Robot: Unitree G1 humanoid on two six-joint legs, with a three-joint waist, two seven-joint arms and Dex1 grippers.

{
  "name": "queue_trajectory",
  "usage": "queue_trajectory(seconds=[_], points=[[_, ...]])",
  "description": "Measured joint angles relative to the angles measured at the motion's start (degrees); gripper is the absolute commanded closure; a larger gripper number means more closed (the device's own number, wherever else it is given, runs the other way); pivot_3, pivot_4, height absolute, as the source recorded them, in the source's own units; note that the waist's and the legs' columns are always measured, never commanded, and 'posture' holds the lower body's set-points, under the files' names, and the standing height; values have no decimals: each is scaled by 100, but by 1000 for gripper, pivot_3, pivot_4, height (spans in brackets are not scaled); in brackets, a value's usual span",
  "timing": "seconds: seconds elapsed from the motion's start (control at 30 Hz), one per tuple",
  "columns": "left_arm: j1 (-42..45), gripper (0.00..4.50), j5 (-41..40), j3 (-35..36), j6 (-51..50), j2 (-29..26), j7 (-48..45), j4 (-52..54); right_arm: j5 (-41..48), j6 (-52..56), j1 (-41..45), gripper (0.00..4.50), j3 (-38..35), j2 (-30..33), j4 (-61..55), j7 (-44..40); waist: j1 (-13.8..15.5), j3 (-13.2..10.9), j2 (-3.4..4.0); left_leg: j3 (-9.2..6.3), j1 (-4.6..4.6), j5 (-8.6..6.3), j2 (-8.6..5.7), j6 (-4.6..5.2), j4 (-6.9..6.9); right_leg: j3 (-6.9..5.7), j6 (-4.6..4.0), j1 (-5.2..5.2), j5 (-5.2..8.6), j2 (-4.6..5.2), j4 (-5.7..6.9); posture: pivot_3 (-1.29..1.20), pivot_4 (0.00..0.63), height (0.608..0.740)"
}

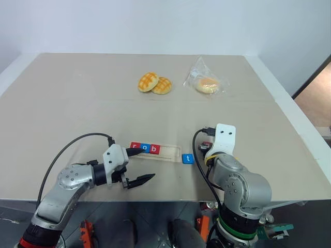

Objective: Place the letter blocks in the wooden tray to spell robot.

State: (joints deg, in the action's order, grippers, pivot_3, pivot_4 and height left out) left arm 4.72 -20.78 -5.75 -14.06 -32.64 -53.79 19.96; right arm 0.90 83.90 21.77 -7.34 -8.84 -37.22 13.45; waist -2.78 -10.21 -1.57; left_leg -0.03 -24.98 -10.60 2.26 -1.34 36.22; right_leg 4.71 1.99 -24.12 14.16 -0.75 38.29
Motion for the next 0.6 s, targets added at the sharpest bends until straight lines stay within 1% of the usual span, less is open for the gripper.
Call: queue_trajectory(seconds=[0.07,0.1,0.2,0.3,0.37,0.43,0.5,0.57,0.6], points=[[21,0,2,-45,0,14,-36,-46,3,86,33,2249,-36,-31,-34,-71,-1,0,0,-1,0,1,7,1,1,-4,-7,-2,-4,-6,2,0,150,740],[46,0,4,-70,2,25,-45,-72,11,104,59,2030,-25,-49,-50,-98,-2,0,0,0,1,2,11,2,1,-6,-13,-3,-8,-7,2,0,150,740],[54,0,17,-96,32,28,-56,-90,37,166,144,950,-22,-61,-144,-202,-3,0,0,1,1,2,18,2,3,-12,-18,-5,-11,-10,2,0,150,740],[51,0,34,-104,52,27,-59,-90,68,370,271,17,-51,-40,-344,-324,-3,0,0,0,0,2,19,2,2,-14,-19,-6,-10,-10,3,0,150,740],[50,0,40,-104,61,27,-55,-90,101,587,426,17,-135,62,-494,-467,-2,0,0,1,-1,2,19,2,2,-15,-19,-7,-10,-9,3,0,150,740],[47,0,46,-104,66,28,-50,-90,145,735,502,17,-179,307,-598,-636,-2,0,0,1,-1,2,18,2,2,-15,-19,-6,-10,-7,2,0,150,740],[41,0,55,-104,73,33,-36,-90,344,846,572,17,-220,1040,-639,-1085,4,0,0,3,-2,2,16,2,4,-13,-14,-4,-7,2,2,0,150,740],[44,0,59,-106,82,48,-26,-93,527,713,541,17,-272,1593,-560,-1562,0,0,0,8,-3,2,8,2,6,-11,-12,-3,-8,3,-1,0,150,740],[55,0,63,-119,104,78,-12,-94,910,117,399,17,-158,2551,-170,-2450,8,-2,2,8,-4,2,-2,2,10,-11,-7,4,-9,9,-10,0,150,740]])
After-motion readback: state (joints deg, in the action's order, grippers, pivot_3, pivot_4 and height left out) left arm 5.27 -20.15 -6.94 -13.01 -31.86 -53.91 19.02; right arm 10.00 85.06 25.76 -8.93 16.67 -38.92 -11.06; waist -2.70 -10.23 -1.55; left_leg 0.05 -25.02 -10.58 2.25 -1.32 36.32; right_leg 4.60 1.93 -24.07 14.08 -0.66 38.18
